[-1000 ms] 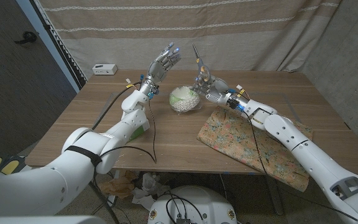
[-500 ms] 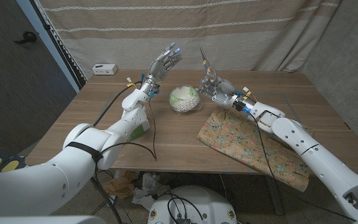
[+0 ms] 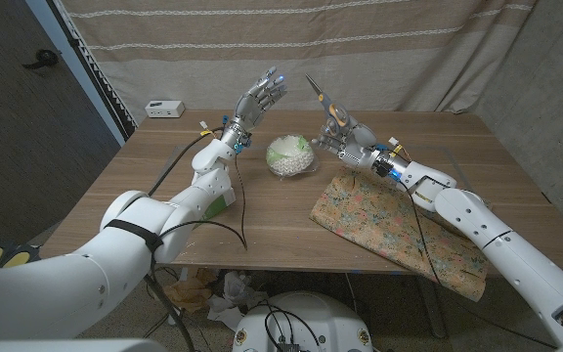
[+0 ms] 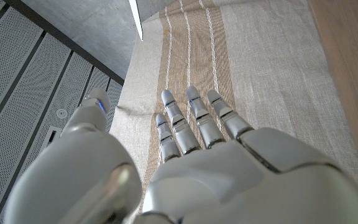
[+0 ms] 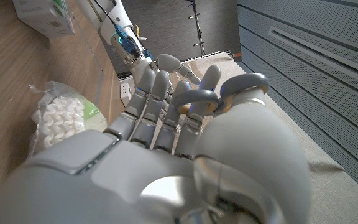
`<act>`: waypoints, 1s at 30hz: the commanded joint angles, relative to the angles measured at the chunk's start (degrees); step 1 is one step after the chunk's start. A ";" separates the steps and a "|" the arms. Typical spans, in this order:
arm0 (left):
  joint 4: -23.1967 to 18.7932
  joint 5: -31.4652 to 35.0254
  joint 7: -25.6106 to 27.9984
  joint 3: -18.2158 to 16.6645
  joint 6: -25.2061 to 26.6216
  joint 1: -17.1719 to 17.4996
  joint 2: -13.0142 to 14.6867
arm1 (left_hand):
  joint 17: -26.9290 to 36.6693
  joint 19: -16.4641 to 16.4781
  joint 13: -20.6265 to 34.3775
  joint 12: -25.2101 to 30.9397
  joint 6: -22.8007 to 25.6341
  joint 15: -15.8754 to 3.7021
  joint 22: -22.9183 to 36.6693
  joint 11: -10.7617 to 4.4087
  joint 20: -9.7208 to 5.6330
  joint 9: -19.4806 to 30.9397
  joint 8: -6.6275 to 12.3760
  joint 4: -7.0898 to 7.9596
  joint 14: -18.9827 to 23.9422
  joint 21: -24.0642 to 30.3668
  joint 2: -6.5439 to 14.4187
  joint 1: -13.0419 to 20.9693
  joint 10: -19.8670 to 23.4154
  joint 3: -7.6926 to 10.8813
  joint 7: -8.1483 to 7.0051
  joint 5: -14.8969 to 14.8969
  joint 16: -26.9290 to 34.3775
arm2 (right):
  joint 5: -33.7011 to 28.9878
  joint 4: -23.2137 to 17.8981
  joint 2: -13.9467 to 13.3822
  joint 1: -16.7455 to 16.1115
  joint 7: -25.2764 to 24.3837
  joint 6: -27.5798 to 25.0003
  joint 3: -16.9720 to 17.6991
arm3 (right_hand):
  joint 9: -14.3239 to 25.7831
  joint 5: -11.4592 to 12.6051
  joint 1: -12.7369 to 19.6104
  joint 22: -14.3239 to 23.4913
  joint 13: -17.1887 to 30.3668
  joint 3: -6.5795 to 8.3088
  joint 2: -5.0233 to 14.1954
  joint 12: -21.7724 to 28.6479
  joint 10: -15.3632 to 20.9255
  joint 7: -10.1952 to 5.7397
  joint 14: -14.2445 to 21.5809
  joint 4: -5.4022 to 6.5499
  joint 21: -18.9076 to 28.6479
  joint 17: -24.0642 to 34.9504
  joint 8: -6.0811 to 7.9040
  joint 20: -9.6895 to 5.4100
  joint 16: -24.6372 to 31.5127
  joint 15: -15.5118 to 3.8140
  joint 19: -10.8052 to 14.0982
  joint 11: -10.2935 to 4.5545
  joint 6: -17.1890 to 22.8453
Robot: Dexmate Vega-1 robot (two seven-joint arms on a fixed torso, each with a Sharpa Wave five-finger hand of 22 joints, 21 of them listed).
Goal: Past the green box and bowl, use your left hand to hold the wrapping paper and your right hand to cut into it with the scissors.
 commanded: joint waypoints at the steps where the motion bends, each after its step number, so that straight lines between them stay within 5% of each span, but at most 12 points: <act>1: -1.66 0.05 0.61 -0.07 0.23 0.96 0.15 | 0.13 0.09 0.18 0.42 0.64 -9.42 0.00 -0.13 0.07 0.08 0.36 -0.16 -0.24 0.02 0.38 -0.19 0.24 -0.20 -0.11 0.43 0.29 | -0.09 -0.96 -1.02 -0.84 0.39 0.65 -0.09 | 0.28 0.82 -0.33 -0.09 -0.09 -0.51 0.00 4.35 -0.27 2.18 -0.50 -0.28 0.34 -0.14 -0.21 -0.13 -0.08 -8.45 -0.58 0.13 -2.54; 18: -3.12 -0.51 1.55 -0.30 -0.30 2.42 0.14 | 0.01 0.15 0.19 0.70 1.15 -9.40 0.00 -0.15 0.03 0.08 0.52 -0.14 0.12 0.04 0.57 -0.12 0.76 -0.30 -0.11 0.55 0.54 | -1.95 -2.37 -2.40 -1.79 0.67 2.59 -0.29 | 3.31 3.85 -7.27 -2.09 1.65 -5.42 -2.13 5.01 -7.33 4.17 -5.48 2.16 -0.61 -3.34 -2.65 1.75 -3.04 -5.25 -4.60 2.67 -10.88; 30: -6.65 -0.59 2.62 0.09 0.19 4.39 1.29 | -0.06 0.33 0.20 0.89 1.53 -9.43 0.01 -0.15 -0.09 0.08 0.64 -0.11 0.33 0.11 0.72 -0.06 1.18 -0.33 -0.11 0.62 0.67 | -0.59 -3.60 -2.70 -2.25 -2.70 0.38 -0.55 | 3.86 5.15 -6.38 -2.91 0.57 -5.48 -1.14 4.58 -8.76 4.81 -5.86 1.66 -0.36 -4.46 -3.63 1.58 -3.48 -4.91 -4.22 3.24 -12.79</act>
